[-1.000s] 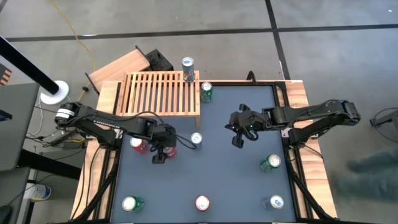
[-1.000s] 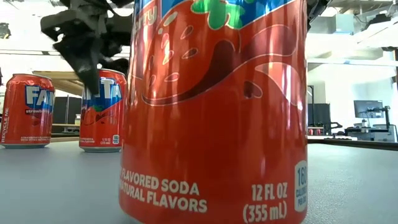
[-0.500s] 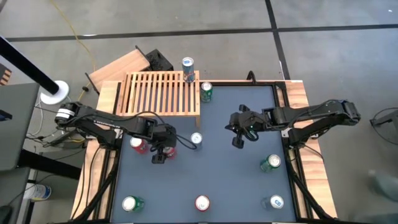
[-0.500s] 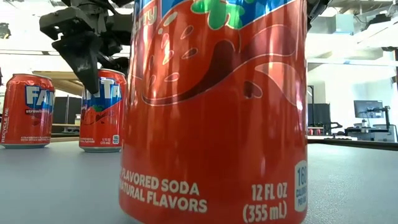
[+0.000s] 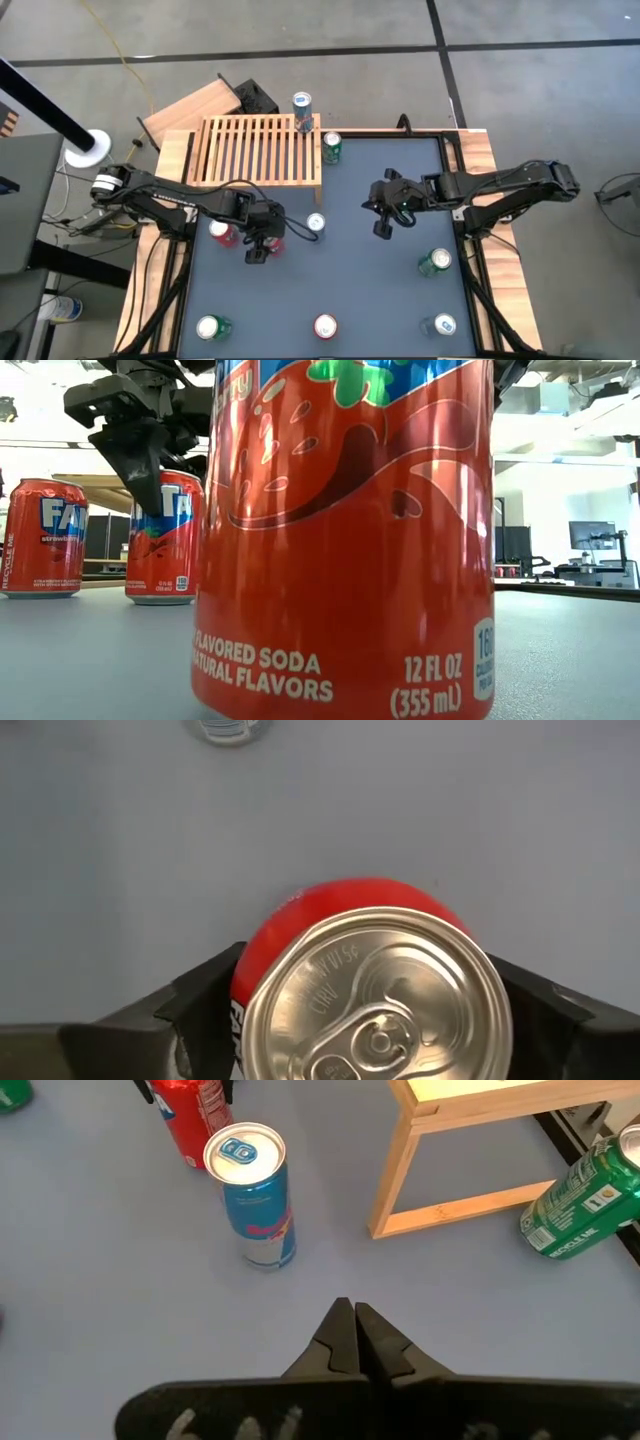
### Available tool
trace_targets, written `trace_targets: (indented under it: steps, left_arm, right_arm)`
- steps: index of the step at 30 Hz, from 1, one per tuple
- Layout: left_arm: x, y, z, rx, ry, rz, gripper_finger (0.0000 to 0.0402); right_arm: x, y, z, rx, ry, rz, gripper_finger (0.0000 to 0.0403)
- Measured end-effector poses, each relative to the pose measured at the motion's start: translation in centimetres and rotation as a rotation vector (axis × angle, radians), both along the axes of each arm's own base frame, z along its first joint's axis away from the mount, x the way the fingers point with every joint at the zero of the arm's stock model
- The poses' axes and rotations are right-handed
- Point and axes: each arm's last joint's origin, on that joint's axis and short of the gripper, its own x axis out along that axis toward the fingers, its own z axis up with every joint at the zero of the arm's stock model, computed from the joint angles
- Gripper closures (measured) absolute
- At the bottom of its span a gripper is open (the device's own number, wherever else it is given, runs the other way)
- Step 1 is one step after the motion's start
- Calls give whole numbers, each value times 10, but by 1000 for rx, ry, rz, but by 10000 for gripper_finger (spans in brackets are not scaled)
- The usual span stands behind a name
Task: Place canned beverage on shelf
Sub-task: Put the top right red soda can on the shelf
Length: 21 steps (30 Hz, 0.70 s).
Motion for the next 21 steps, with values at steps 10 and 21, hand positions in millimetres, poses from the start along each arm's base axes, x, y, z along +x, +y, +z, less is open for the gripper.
trace_targets:
  steps: [10,21]
  left_arm:
    - [2,0,18,-17,34,25,111]
    - [9,0,109,7,-64,15,111]
  right_arm:
    - [0,0,0,21,-2,2,403]
    - [-1,0,-2,22,19,1,403]
